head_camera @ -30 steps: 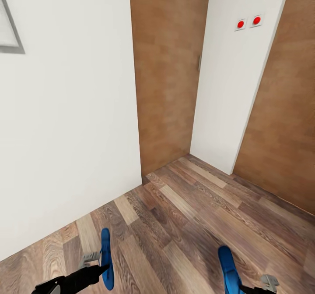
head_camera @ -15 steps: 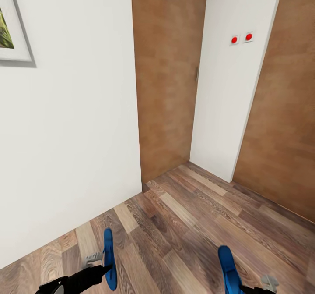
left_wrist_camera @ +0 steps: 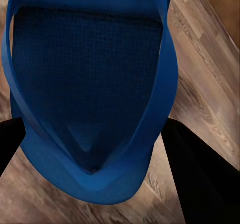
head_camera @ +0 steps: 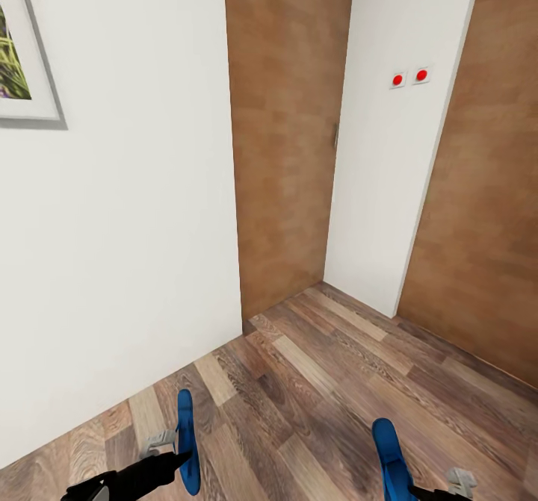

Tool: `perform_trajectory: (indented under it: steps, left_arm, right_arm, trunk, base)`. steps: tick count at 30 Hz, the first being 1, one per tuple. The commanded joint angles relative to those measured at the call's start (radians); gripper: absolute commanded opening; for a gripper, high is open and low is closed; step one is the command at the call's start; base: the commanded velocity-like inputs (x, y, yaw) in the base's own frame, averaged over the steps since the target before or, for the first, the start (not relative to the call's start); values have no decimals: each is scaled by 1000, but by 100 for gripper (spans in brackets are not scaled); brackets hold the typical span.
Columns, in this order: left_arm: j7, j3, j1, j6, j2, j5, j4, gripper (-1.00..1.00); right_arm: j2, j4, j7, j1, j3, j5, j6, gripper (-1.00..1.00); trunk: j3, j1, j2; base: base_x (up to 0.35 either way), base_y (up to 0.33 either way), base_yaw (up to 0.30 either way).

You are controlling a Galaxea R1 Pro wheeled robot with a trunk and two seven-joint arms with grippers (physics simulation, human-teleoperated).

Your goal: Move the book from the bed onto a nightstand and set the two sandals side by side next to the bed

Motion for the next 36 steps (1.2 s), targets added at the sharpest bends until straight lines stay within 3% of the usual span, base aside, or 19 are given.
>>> perform_trajectory:
  steps: [1,8,24,36]
  left_arm:
    - [-1,-4,-1,9,1,9,-1,-100]
    - [-1,-5,0,9,1,9,-1,-100]
    - [-1,-3,0,9,1,9,-1,-100]
    - [-1,-4,-1,8,1,10,-1,-100]
  right_arm:
    - [0,1,5,-1,3,-4,0,-100]
    - [-1,1,5,-1,3,-4,0,-100]
    - [0,1,5,-1,3,-4,0,-100]
    - [-1,1,5,-1,3,-4,0,-100]
  trunk:
    - [2,-4,7]
    - [24,-31,56]
    - [24,-31,56]
    - [24,-31,56]
  base:
    - [0,0,0]
    - [0,0,0]
    - [0,0,9]
    - [0,0,243]
